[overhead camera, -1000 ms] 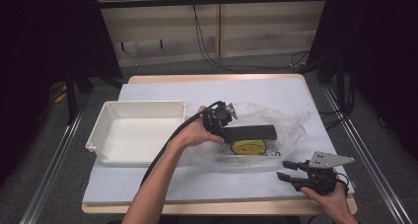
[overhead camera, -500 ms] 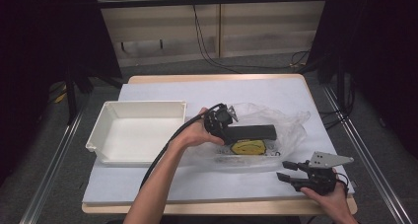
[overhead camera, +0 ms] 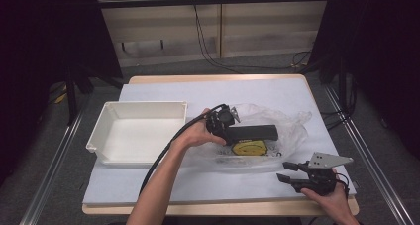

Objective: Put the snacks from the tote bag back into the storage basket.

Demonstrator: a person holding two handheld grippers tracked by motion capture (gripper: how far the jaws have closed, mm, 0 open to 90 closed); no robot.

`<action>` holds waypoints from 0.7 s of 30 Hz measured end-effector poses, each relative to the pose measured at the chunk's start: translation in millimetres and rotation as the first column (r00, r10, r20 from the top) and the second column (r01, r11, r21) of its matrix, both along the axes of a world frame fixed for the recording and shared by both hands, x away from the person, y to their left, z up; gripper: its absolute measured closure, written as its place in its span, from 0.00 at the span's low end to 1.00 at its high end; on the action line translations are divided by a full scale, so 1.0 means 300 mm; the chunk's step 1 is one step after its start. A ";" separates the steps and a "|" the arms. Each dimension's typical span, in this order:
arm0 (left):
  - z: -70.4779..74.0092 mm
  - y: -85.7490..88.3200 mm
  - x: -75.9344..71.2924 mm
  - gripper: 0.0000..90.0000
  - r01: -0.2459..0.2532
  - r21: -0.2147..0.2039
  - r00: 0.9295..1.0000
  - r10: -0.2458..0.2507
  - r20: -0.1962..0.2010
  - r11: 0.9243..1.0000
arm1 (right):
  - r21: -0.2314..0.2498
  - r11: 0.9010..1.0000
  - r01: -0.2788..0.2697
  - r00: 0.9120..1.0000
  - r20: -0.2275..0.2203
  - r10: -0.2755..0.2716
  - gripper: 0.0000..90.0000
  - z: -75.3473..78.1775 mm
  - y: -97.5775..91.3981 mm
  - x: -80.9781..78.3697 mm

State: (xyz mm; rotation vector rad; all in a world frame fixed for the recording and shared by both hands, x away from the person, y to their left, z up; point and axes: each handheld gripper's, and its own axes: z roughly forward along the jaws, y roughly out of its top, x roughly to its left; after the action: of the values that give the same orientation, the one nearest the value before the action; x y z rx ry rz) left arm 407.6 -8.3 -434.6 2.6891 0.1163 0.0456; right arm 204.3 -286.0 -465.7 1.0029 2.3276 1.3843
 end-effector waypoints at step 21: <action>0.088 -0.003 -0.011 0.48 0.017 -0.017 1.000 -0.018 -0.020 1.000 | 0.012 1.000 0.016 1.000 0.000 -0.016 0.55 0.000 -0.007 0.000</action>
State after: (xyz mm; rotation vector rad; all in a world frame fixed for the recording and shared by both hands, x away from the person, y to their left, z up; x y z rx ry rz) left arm 404.3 -9.2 -408.1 2.6738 0.0987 0.0117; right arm 204.5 -288.0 -465.7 1.0224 2.3095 1.3935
